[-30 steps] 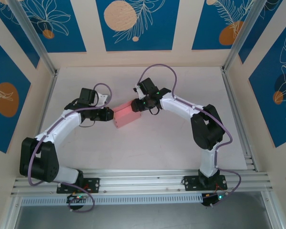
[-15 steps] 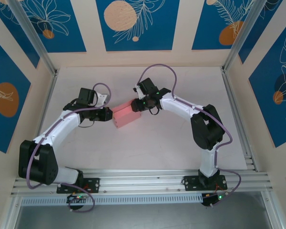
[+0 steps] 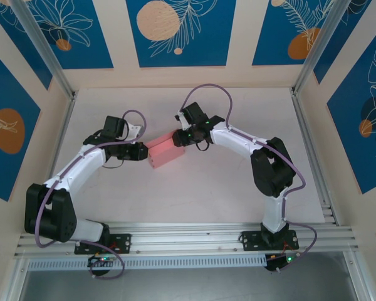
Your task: Fold the paper box
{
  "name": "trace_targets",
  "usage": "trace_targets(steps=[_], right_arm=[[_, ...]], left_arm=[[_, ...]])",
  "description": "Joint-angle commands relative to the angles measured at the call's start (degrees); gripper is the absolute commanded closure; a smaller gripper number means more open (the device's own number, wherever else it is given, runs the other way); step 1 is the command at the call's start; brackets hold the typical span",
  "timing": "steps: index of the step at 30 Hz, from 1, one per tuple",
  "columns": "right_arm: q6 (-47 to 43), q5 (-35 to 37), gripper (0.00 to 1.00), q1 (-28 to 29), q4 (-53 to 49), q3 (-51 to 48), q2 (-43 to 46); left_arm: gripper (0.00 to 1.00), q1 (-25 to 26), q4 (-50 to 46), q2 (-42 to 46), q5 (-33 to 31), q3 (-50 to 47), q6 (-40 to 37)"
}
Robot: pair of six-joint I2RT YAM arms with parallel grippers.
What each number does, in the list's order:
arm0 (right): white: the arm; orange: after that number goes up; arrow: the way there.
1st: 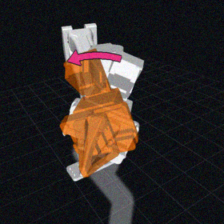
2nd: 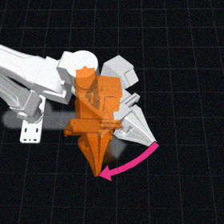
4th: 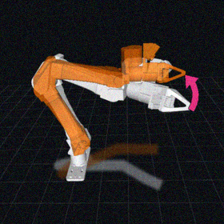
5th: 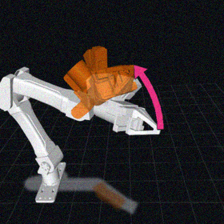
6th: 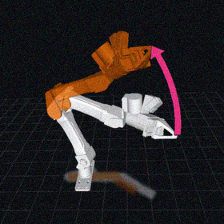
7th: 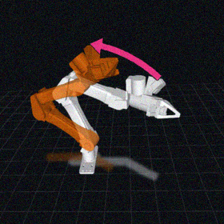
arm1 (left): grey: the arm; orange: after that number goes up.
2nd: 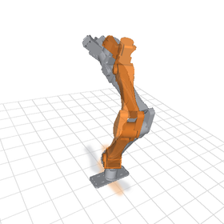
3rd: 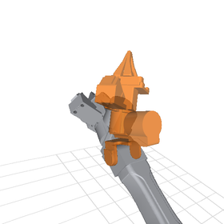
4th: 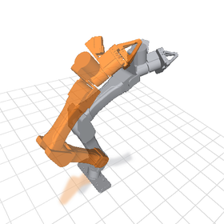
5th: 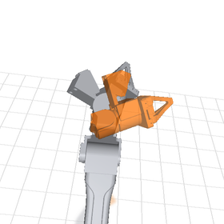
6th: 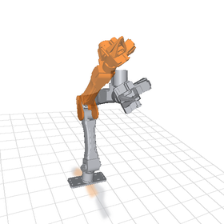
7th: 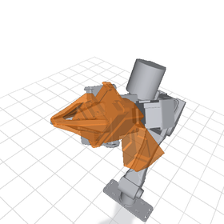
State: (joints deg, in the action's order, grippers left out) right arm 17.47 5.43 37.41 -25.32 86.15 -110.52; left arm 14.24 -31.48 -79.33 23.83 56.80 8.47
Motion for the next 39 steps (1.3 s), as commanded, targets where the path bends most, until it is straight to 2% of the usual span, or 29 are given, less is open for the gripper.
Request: trace_targets(steps=[1, 3, 10, 14, 19, 23, 29, 33, 39], right_arm=[[-0.64, -0.07, 0.60, 0.56, -1.55, -0.77, -1.83], [-0.60, -0.22, 0.61, 0.56, -1.55, -0.69, -1.88], [-0.62, -0.24, 0.61, 0.63, -1.56, -0.91, -1.98], [-0.62, -0.39, 0.62, 0.61, -1.47, -0.81, -2.07], [-0.55, -0.58, 0.62, 0.56, -1.47, -0.82, -2.10], [-0.63, -0.77, 0.63, 0.58, -1.40, -0.69, -2.13], [-0.66, -0.75, 0.63, 0.71, -1.50, -0.67, -2.16], [-0.64, -0.81, 0.64, 0.65, -1.53, -0.63, -2.24], [-0.65, -0.91, 0.66, 0.66, -1.65, -0.54, -2.29]], left_arm=[[0.84, -0.35, 0.82, 0.71, 2.14, 0.66, -0.64], [0.77, -0.36, 1.11, 1.62, 2.68, 0.83, -0.27], [0.70, -0.34, -3.88, 3.58, -6.26, 3.73, -2.03], [0.69, -0.28, -2.48, 2.91, -7.68, 4.96, -1.94], [0.70, -0.02, -3.36, -0.24, -7.72, 7.08, -2.37], [0.75, 0.75, -5.07, -1.59, -8.52, 7.88, -2.98], [0.76, 1.82, -7.97, -3.03, -10.48, 8.02, -3.99], [0.87, 2.53, -6.36, -3.20, -8.20, 7.52, -3.41], [0.93, 3.12, -3.50, -3.63, -4.65, 7.53, -1.98]])
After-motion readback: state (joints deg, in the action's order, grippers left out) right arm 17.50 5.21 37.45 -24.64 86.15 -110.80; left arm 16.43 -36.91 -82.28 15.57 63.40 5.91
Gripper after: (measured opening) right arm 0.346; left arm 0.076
